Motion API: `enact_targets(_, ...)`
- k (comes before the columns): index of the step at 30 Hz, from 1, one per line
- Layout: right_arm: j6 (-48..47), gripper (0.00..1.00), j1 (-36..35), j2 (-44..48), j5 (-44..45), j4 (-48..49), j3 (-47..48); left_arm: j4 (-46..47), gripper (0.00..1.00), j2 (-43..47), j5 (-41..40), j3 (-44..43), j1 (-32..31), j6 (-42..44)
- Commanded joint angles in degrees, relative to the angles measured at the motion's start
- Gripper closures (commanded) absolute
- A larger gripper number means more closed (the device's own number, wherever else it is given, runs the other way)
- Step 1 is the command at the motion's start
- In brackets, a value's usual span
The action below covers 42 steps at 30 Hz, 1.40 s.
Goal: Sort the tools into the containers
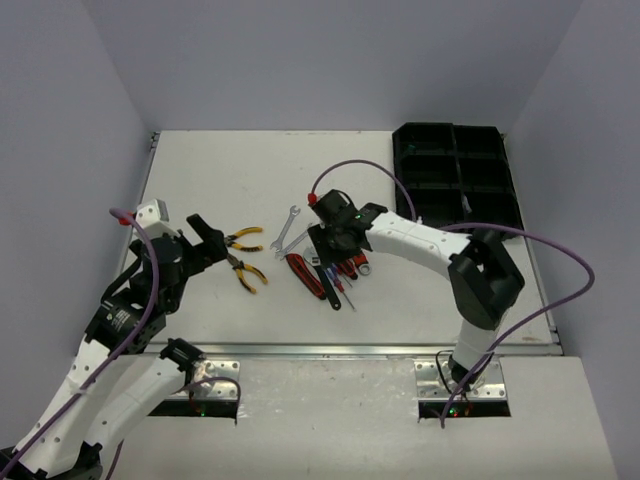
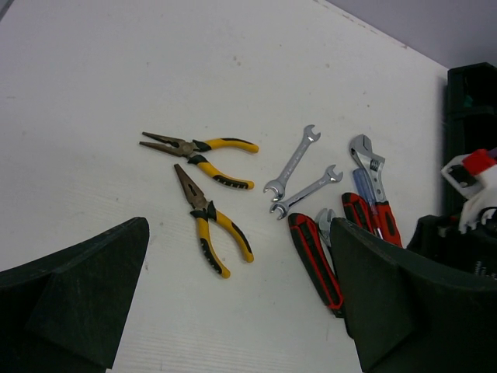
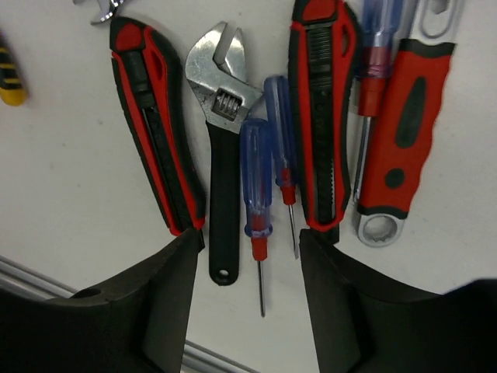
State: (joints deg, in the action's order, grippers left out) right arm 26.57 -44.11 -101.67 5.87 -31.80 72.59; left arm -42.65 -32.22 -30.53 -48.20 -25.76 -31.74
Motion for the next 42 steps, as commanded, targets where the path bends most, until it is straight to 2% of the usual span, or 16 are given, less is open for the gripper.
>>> enact_targets(1,-0.24,0.47,-0.86,-4.89,1.91,-2.0,4.03,2.53,0.0,0.58,1.3,0.21,0.62,0.84)
enact_targets(4,-0.4,0.5,-2.03,-9.02,2.93,-3.13,7.0,2.75,0.0,0.4,1.8,0.21,0.62,1.07)
enact_targets(9,-0.84,0.68,-2.03,-13.4,2.82,-3.58,8.62,3.0,0.0,1.11,2.19,0.32,0.62,1.35)
enact_targets(18,0.21,0.76,-2.03,-16.3,0.2,-2.3,7.37,3.54,0.0,1.68,2.95,0.47,0.62,1.79)
enact_targets(20,0.59,0.86,-2.03,-16.8,-0.74,-1.95,6.72,3.54,0.0,1.86,3.04,0.47,0.62,1.85)
enact_targets(21,0.59,0.96,-2.03,-16.78,-1.41,-1.68,6.3,3.55,0.0,1.99,3.1,0.48,0.62,1.87)
enact_targets(23,0.62,0.95,-2.03,-16.43,-1.65,-1.63,5.87,3.66,0.0,2.07,3.13,0.59,0.62,2.03)
enact_targets(24,0.69,0.91,-2.03,-16.13,-1.61,-1.67,5.62,3.73,0.0,2.06,3.2,0.65,0.62,2.04)
enact_targets(25,0.75,0.8,-2.03,-15.65,-1.31,-1.55,5.49,3.79,0.0,1.94,3.26,0.65,0.62,2.1)
enact_targets(28,0.77,0.66,-2.03,-15.07,-1.03,-1.18,4.43,3.81,0.0,1.81,3.45,0.56,0.62,2.12)
enact_targets(29,0.77,0.65,-2.03,-15.2,-1.11,-1.16,4.18,3.81,0.0,1.81,3.46,0.56,0.62,2.12)
enact_targets(30,0.77,0.69,-2.03,-15.44,-1.26,-1.16,4.13,3.81,0.0,1.81,3.53,0.63,0.62,2.12)
enact_targets(32,0.84,0.83,-2.11,-15.26,-1.84,-0.7,3.67,3.88,0.0,1.97,3.54,0.65,0.62,2.2)
enact_targets(35,0.78,0.99,-2.12,-13.68,-2.62,0.24,2.97,3.98,0.0,1.99,3.63,0.58,0.62,2.29)
enact_targets(42,-0.64,1.0,-1.77,-4.65,-4.11,0.22,4.04,3.84,0.0,2.16,3.46,0.65,0.62,2.21)
